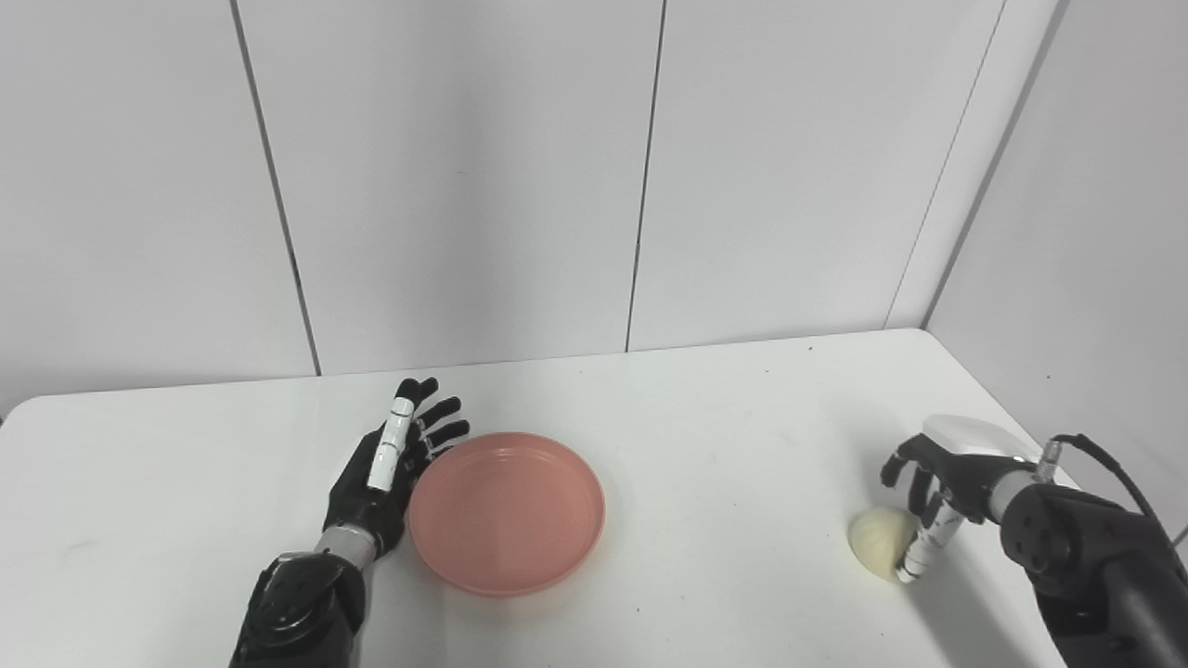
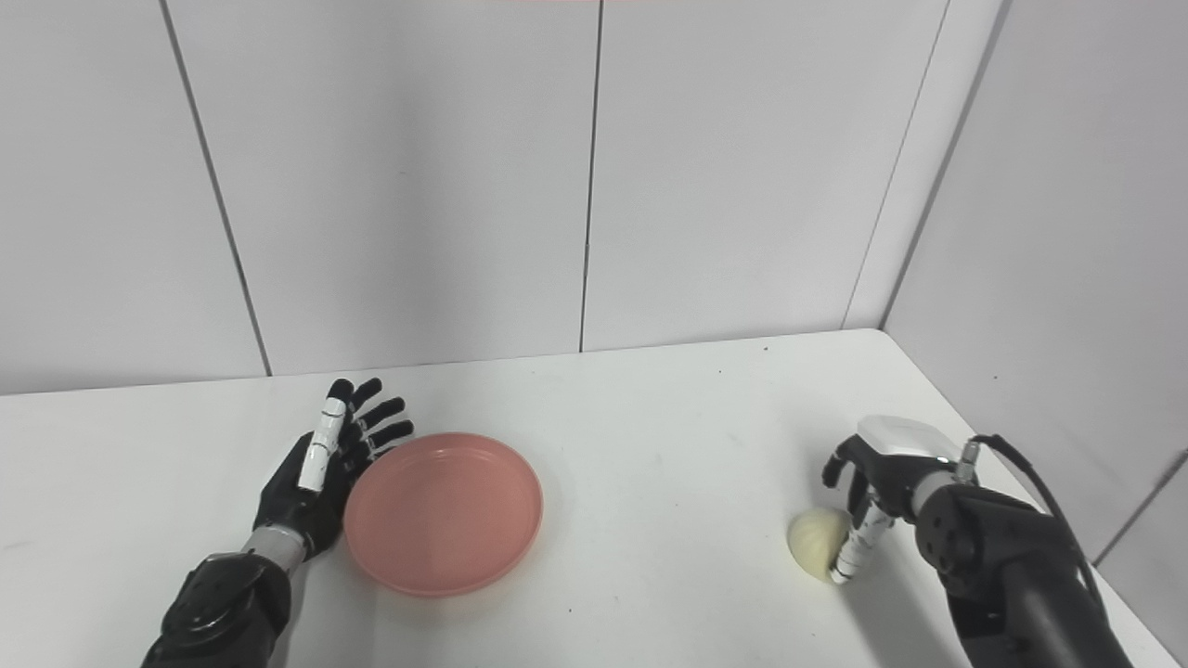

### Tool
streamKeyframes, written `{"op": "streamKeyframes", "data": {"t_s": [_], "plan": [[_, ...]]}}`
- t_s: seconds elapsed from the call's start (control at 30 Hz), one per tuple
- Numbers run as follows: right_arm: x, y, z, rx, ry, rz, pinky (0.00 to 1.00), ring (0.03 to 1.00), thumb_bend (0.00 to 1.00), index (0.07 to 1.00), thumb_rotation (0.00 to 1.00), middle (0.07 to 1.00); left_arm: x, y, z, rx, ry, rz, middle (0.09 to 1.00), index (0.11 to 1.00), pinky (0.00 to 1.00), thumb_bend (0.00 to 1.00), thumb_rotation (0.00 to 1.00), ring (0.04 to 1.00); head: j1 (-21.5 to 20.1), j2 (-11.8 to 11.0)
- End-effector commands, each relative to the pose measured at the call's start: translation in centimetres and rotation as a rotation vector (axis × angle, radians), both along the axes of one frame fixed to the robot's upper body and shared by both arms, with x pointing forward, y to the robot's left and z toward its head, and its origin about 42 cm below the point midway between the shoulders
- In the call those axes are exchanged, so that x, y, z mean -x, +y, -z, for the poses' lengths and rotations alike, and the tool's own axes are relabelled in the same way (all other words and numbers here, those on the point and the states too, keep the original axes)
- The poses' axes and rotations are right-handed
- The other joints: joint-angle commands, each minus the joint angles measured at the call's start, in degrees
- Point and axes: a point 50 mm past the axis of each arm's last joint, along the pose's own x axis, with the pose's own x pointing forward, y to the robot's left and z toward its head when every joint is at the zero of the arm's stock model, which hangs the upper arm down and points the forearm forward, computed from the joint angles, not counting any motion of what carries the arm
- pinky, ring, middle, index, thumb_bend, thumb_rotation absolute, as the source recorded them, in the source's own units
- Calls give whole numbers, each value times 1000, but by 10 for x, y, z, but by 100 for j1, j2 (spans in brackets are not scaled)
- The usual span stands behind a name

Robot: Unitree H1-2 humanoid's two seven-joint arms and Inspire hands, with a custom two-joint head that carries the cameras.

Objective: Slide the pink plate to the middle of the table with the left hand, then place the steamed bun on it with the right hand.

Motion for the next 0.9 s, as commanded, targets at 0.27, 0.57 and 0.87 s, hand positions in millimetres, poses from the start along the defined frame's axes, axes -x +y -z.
{"op": "streamKeyframes", "data": {"t_s": [0.27,0.57,0.87], "plan": [[-2,7,-15,0,-76,-13,312,392,917,652,131,495,-1,-2,2,-13,30,16,853,896,744,745,894,792,19,8],[-1,11,-14,6,-102,-32,223,298,572,638,0,474,-1,-2,2,-11,32,17,848,890,743,746,888,790,41,23],[-1,13,-14,-16,-132,-25,235,306,570,611,0,475,-1,-2,2,-18,36,24,859,894,753,753,892,795,54,22]]}}
